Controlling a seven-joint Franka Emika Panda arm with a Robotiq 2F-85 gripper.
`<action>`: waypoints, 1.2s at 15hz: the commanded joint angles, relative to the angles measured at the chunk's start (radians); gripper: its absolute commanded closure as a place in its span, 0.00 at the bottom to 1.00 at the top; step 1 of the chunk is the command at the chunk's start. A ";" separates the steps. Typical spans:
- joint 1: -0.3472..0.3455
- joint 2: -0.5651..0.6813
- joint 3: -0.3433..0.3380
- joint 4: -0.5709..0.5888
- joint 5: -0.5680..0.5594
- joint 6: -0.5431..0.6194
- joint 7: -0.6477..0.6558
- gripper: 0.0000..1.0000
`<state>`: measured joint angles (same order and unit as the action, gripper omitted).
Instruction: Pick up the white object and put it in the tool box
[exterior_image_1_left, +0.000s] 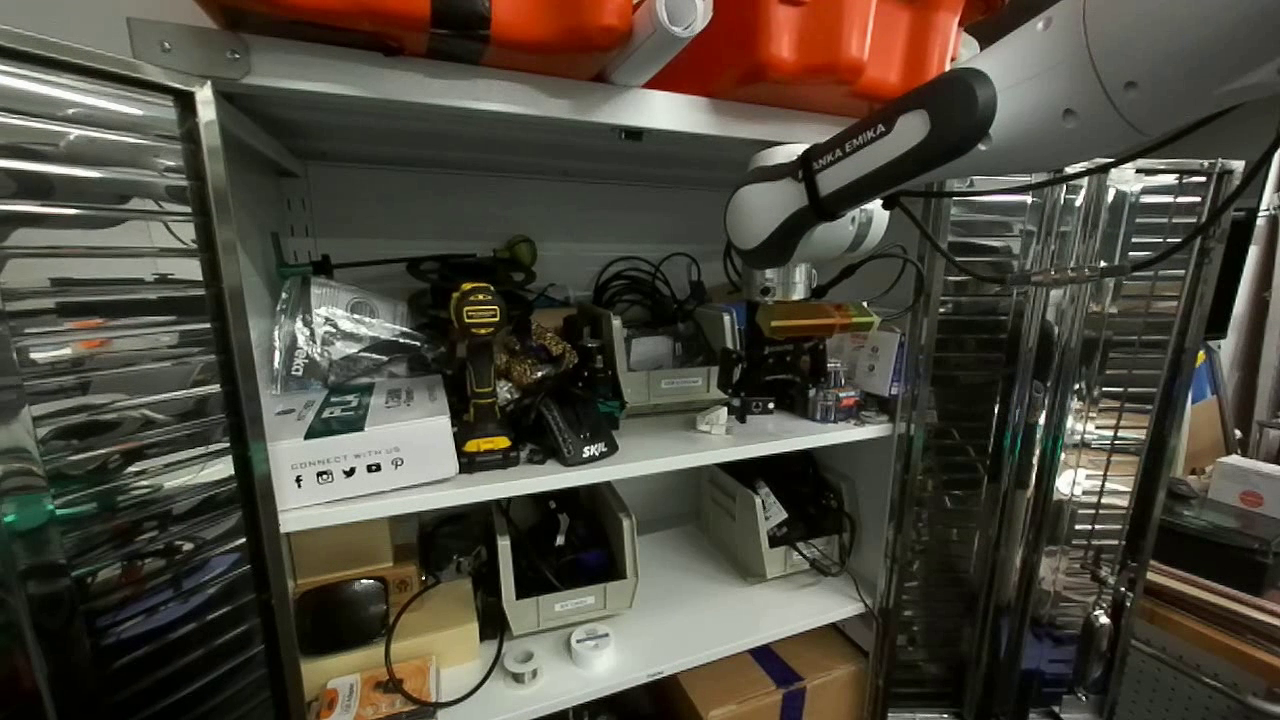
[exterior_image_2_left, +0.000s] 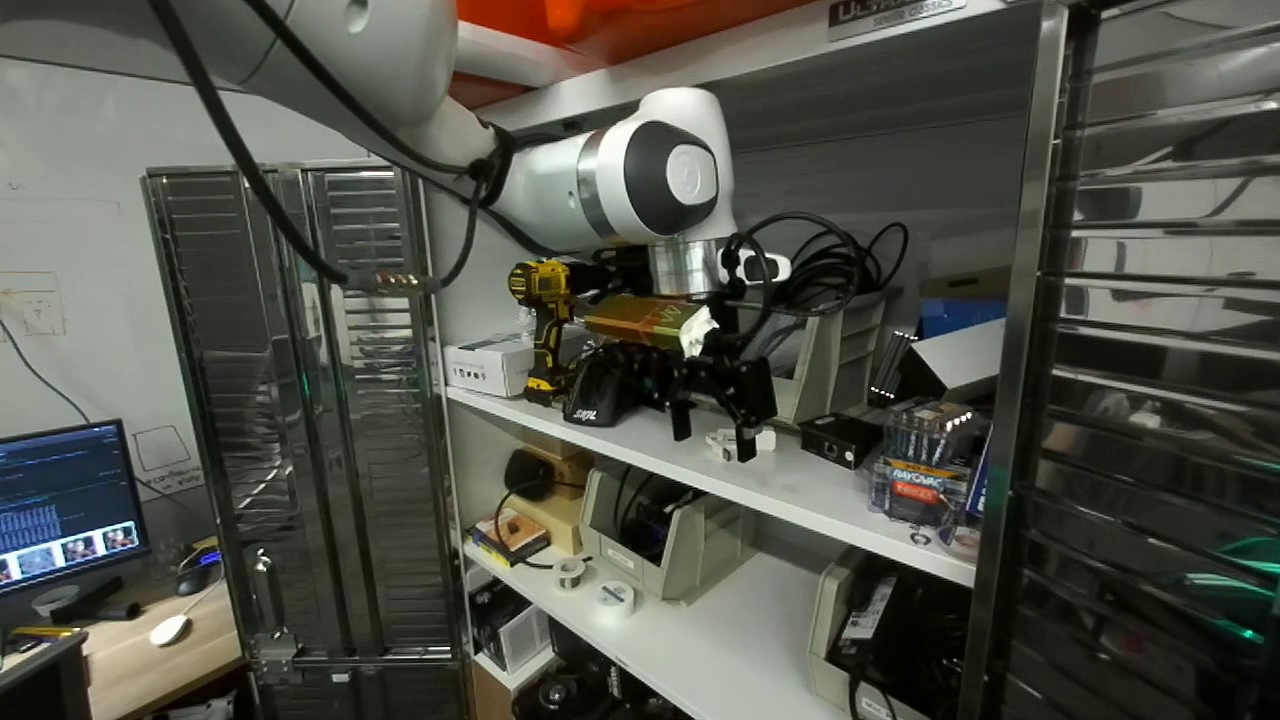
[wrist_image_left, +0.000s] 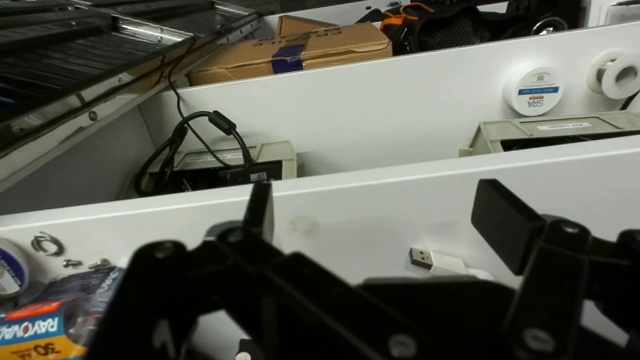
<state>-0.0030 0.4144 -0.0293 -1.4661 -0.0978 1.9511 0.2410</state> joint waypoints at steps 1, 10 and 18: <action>0.008 0.001 -0.010 0.003 0.005 -0.003 -0.003 0.00; 0.012 0.080 -0.015 0.119 0.021 0.070 0.053 0.00; 0.019 0.254 0.008 0.327 0.104 0.027 0.033 0.00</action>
<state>0.0065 0.5846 -0.0221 -1.2711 -0.0205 2.0083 0.2723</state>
